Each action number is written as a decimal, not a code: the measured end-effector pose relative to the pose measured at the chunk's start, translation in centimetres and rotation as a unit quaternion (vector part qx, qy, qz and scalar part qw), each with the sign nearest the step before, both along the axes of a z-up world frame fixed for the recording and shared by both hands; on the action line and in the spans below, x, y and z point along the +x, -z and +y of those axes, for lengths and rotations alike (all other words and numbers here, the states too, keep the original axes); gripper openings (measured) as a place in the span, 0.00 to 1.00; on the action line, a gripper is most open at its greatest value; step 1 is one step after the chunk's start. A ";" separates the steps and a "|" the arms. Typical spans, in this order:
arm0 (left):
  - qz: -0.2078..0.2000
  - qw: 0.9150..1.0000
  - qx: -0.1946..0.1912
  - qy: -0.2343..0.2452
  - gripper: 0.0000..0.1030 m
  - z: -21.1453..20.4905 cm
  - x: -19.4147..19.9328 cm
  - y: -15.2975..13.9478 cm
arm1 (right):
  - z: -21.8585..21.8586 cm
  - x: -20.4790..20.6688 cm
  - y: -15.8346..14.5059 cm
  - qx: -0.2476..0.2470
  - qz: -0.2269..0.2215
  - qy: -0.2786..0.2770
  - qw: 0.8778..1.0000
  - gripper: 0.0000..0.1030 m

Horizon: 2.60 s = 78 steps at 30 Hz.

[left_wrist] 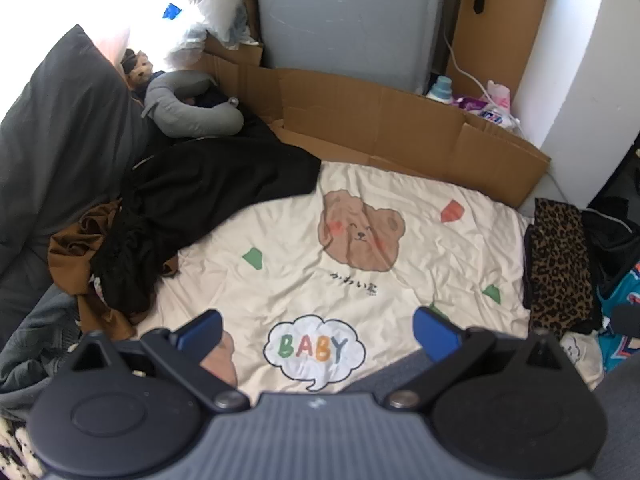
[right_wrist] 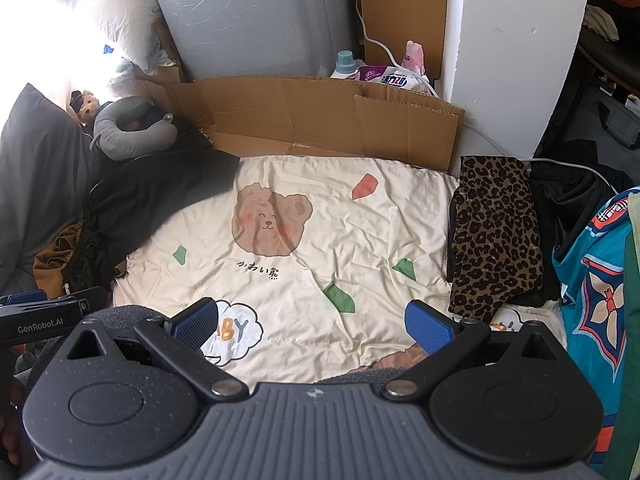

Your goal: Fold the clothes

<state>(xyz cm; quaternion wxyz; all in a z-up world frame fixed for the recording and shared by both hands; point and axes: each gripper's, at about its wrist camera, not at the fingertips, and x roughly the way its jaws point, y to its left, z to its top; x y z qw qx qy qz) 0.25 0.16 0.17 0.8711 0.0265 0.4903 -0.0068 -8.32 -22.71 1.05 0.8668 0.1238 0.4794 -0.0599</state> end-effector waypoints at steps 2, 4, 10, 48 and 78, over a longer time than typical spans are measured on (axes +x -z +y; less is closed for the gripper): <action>-0.001 1.000 0.000 0.000 0.99 -0.1 -0.1 0.1 | 0.1 0.0 0.0 -0.001 0.000 0.000 1.000 0.99; -0.001 1.000 0.001 0.001 0.99 -0.1 -0.1 0.1 | 0.1 0.0 0.0 -0.001 0.000 0.000 1.000 0.99; -0.003 1.000 0.002 0.001 0.99 -0.3 -0.2 0.1 | 0.1 0.0 0.0 -0.001 0.000 0.000 1.000 0.99; -0.008 1.000 0.009 0.008 1.00 -0.4 -0.3 0.0 | 0.0 -0.1 -0.2 -0.005 -0.007 0.002 1.000 0.99; 0.031 0.999 -0.026 0.020 0.99 2.4 1.6 -1.5 | 0.6 0.4 -2.2 -0.007 -0.002 -0.006 1.000 1.00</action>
